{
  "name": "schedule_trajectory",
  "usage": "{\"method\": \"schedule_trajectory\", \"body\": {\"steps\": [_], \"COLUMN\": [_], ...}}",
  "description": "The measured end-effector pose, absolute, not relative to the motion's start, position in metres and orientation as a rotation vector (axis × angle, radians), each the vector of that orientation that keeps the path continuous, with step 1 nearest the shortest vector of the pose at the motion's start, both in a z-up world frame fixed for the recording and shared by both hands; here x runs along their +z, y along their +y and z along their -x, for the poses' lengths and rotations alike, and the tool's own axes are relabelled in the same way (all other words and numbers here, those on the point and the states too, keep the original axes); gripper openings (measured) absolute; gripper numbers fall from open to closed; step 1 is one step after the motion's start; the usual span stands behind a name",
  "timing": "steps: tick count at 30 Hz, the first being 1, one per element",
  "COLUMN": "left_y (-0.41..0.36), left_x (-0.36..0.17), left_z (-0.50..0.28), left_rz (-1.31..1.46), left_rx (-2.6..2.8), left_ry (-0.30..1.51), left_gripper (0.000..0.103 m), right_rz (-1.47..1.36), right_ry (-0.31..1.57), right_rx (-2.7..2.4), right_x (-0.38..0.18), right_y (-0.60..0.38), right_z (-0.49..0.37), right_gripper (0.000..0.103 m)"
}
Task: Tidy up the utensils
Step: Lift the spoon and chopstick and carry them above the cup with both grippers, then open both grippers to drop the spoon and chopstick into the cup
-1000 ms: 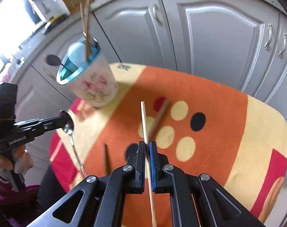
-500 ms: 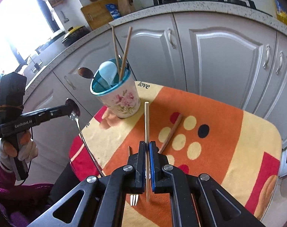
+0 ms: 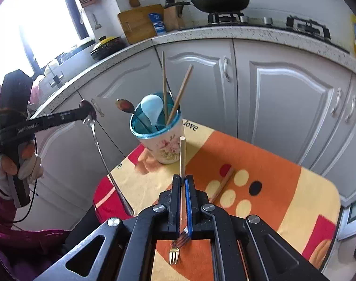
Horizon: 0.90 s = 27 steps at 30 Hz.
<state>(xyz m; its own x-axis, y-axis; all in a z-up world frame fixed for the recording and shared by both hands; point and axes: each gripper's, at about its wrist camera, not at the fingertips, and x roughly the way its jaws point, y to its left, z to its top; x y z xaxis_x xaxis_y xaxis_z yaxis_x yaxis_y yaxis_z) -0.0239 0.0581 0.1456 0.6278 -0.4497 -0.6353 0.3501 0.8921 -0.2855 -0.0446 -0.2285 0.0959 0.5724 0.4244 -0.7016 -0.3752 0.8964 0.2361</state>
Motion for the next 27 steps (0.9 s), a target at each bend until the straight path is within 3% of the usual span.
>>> {"method": "schedule_trajectory", "body": {"steps": [21,27], "left_y": [0.081,0.076], "left_x": [0.194,0.193], "left_z": [-0.049,-0.072], "left_rz": [0.079,-0.023], "left_rx": [-0.277,-0.203], "left_ry": [0.630,0.591], "left_gripper": [0.001,0.001], "right_rz": [0.015,0.023], "right_ry": [0.670,0.664], "right_rx": [0.589,0.602], "right_x": [0.197,0.200], "right_y": [-0.165,-0.143], "right_z": [-0.017,-0.052], "right_gripper": [0.003,0.003]}}
